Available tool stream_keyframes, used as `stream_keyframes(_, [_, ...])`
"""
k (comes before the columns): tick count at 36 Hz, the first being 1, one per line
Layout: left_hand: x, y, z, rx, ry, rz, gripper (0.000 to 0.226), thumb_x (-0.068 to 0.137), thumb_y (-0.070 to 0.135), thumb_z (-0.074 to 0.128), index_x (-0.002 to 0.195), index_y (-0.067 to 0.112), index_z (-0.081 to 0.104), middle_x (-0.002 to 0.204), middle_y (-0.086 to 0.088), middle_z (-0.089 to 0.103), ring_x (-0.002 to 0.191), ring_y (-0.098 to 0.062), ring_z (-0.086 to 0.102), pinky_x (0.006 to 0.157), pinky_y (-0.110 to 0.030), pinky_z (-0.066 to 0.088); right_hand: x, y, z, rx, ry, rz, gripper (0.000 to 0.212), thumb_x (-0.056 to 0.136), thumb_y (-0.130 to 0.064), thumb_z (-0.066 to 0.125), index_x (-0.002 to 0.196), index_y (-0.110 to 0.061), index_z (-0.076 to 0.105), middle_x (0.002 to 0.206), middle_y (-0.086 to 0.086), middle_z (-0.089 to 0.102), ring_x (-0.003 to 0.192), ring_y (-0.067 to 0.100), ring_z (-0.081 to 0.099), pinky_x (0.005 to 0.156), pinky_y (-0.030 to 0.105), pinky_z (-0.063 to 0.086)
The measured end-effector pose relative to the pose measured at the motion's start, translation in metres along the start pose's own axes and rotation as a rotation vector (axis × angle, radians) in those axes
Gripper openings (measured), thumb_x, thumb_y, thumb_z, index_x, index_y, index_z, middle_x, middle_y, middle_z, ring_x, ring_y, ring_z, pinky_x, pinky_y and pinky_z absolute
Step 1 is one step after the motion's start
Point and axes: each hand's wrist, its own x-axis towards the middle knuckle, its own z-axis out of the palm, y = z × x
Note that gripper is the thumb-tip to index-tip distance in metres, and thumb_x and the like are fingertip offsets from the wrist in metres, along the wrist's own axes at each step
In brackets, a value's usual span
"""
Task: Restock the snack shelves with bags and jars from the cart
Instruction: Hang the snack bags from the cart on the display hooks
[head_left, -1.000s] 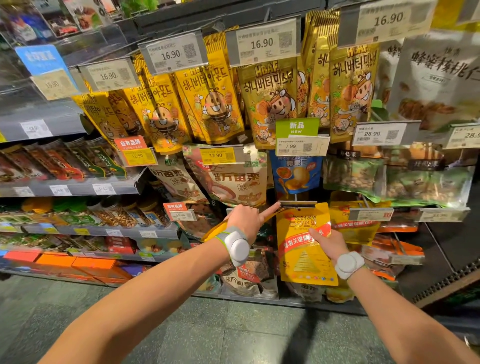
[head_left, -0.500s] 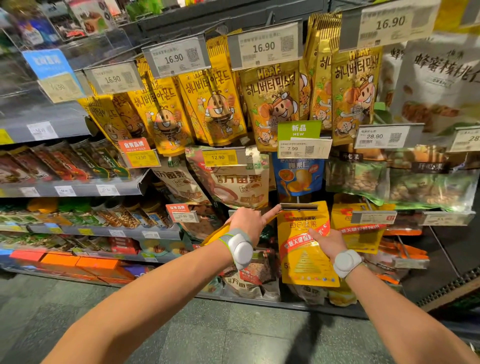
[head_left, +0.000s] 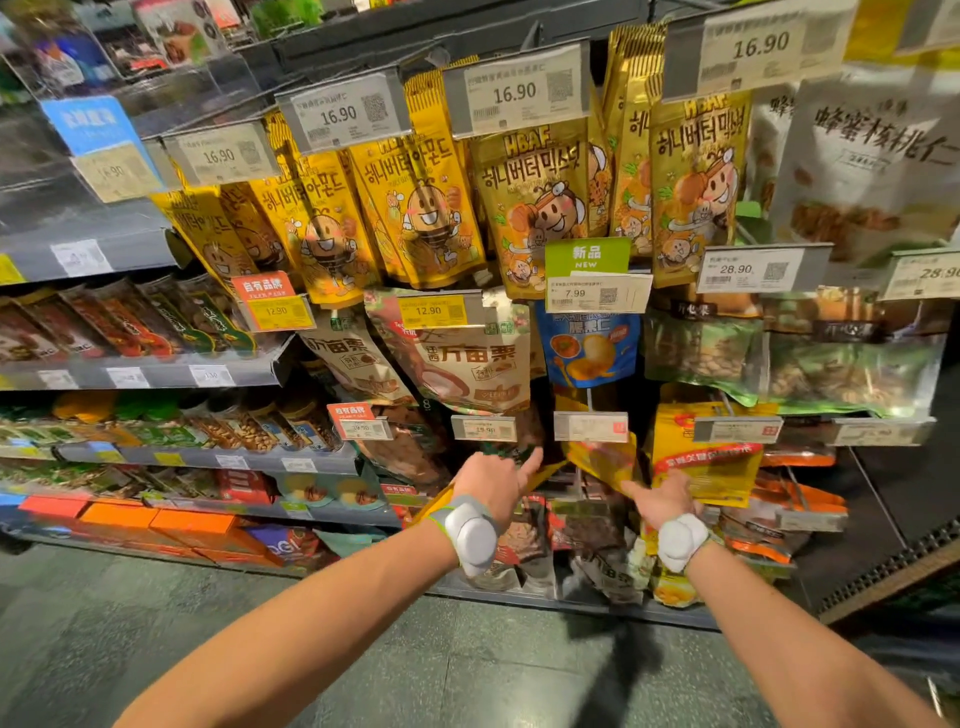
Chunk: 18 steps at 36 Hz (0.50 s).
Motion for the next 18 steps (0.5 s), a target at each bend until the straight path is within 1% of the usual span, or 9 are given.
stream_keyframes(1, [-0.002,0.006,0.009,-0.029,0.002,0.002,0.088,0.098,0.015,0.05,0.159,0.02,-0.013,0.11,-0.006,0.067,0.095,-0.026,0.068,0.072,-0.033,0.051,-0.001,0.004,0.001,0.007,-0.023,0.008,0.093,0.088,-0.042,0.073,0.153,0.001,0.021,0.15,0.021,0.041,0.139,0.041,0.036,0.112,0.047,0.035])
stream_keyframes(3, [-0.008,0.02,0.021,-0.163,0.046,-0.019,0.08,0.097,0.025,0.049,0.161,0.022,0.001,0.113,-0.007,0.067,0.099,-0.028,0.067,0.067,-0.033,0.043,-0.009,0.013,-0.002,0.034,-0.095,-0.003,0.071,0.094,-0.041,0.066,0.143,0.003,0.039,0.122,0.017,0.06,0.11,0.033,0.058,0.085,0.039,0.049])
stream_keyframes(5, [-0.007,0.033,0.033,-0.397,0.06,-0.066,0.077,0.091,0.039,0.049,0.159,0.023,0.017,0.114,-0.01,0.067,0.103,-0.032,0.066,0.073,-0.036,0.049,-0.017,0.023,-0.006,0.085,-0.179,-0.03,0.06,0.096,-0.053,0.053,0.119,0.003,0.056,0.084,0.009,0.054,0.071,0.021,0.053,0.064,0.03,0.036])
stream_keyframes(7, [-0.002,0.05,0.044,-0.638,-0.023,-0.108,0.081,0.084,0.049,0.058,0.154,0.026,0.023,0.12,-0.012,0.067,0.11,-0.036,0.065,0.087,-0.04,0.053,-0.017,0.039,-0.012,0.139,-0.216,-0.048,0.082,0.09,-0.068,0.049,0.11,0.01,0.059,0.066,0.009,0.039,0.053,0.017,0.038,0.06,0.028,0.028])
stream_keyframes(9, [0.005,0.066,0.053,-0.811,-0.105,-0.144,0.09,0.072,0.059,0.069,0.146,0.037,0.023,0.126,-0.01,0.066,0.117,-0.035,0.063,0.1,-0.047,0.049,-0.007,0.058,-0.015,0.197,-0.261,-0.027,0.093,0.073,-0.085,0.054,0.117,-0.003,0.06,0.081,0.011,0.054,0.064,0.02,0.05,0.061,0.027,0.035])
stream_keyframes(10, [0.01,0.078,0.058,-0.876,-0.101,-0.168,0.094,0.064,0.065,0.069,0.142,0.04,0.023,0.128,-0.007,0.065,0.119,-0.033,0.062,0.105,-0.051,0.045,-0.002,0.07,-0.02,0.235,-0.299,0.012,0.093,0.069,-0.087,0.056,0.127,-0.014,0.056,0.103,0.01,0.061,0.079,0.021,0.057,0.064,0.028,0.042])
stream_keyframes(13, [0.021,0.103,0.062,-1.115,-0.068,-0.227,0.101,0.064,0.06,0.072,0.149,0.031,0.026,0.134,-0.008,0.061,0.119,-0.031,0.06,0.104,-0.048,0.045,-0.026,0.07,-0.042,0.364,-0.427,0.075,0.083,0.084,-0.068,0.059,0.151,-0.026,0.031,0.144,0.004,0.05,0.11,0.025,0.062,0.079,0.037,0.053])
stream_keyframes(15, [0.019,0.123,0.045,-1.298,-0.029,-0.2,0.095,0.067,0.053,0.081,0.144,0.019,0.036,0.13,-0.005,0.062,0.116,-0.025,0.061,0.096,-0.037,0.047,-0.037,0.075,-0.062,0.419,-0.457,0.048,0.081,0.087,-0.057,0.065,0.151,-0.025,0.029,0.147,0.002,0.048,0.118,0.029,0.06,0.088,0.041,0.053])
stream_keyframes(18, [0.022,0.147,0.026,-1.497,0.021,-0.225,0.086,0.07,0.043,0.089,0.137,0.018,0.043,0.125,-0.002,0.065,0.115,-0.023,0.062,0.09,-0.028,0.049,-0.045,0.089,-0.085,0.513,-0.426,-0.021,0.086,0.077,-0.049,0.082,0.144,-0.027,0.033,0.135,0.002,0.059,0.114,0.024,0.06,0.084,0.041,0.049])
